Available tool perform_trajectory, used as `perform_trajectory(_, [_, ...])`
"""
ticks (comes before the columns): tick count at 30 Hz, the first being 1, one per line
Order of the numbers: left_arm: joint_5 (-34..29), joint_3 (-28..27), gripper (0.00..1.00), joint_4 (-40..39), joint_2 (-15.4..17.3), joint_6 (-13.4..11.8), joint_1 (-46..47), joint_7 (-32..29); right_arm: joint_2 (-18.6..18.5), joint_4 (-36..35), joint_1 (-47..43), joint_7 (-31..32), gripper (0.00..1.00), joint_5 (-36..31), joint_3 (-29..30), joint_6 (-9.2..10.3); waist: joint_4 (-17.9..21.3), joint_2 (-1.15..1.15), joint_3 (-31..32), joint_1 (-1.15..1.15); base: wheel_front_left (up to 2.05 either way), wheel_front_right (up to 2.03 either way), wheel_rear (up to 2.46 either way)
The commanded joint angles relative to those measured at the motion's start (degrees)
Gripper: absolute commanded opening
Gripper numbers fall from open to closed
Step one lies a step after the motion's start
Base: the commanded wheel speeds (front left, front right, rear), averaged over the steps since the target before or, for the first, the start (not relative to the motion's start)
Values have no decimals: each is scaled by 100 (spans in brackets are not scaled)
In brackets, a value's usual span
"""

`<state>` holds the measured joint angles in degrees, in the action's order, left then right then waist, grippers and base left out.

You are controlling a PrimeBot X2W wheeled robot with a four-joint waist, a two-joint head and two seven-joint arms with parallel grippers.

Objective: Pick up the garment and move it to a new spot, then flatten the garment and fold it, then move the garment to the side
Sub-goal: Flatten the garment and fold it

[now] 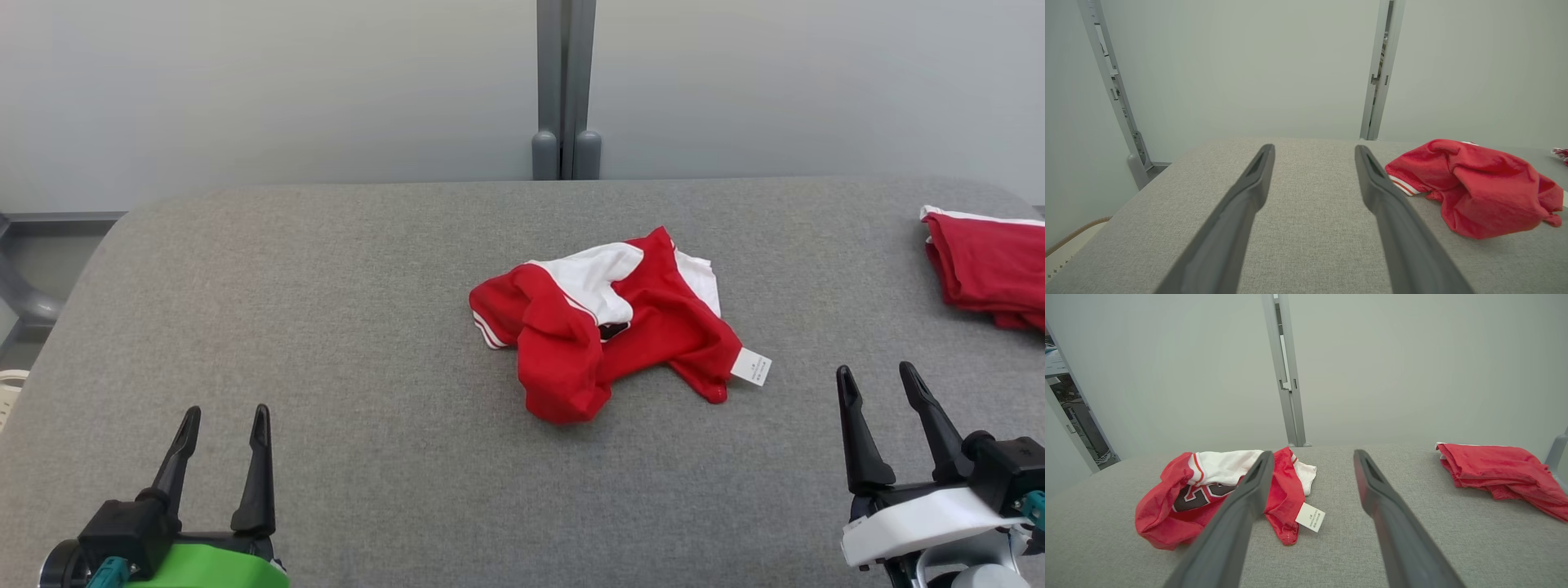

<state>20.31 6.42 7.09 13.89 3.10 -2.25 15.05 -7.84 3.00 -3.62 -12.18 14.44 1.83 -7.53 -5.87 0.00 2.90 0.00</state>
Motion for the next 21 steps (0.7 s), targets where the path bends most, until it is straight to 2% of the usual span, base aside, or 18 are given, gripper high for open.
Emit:
perform_trajectory(1, [-67,-26,100,8,-1,30,-58,16,-7,-26,-74,3,100,-2,5,9,4,0,-4,0,0,0,0])
perform_trajectory(21, [-72,-70,100,-237,70,-63,-96,-83,34,2,-103,56,100,0,33,9,-30,0,3,0,0,0,0])
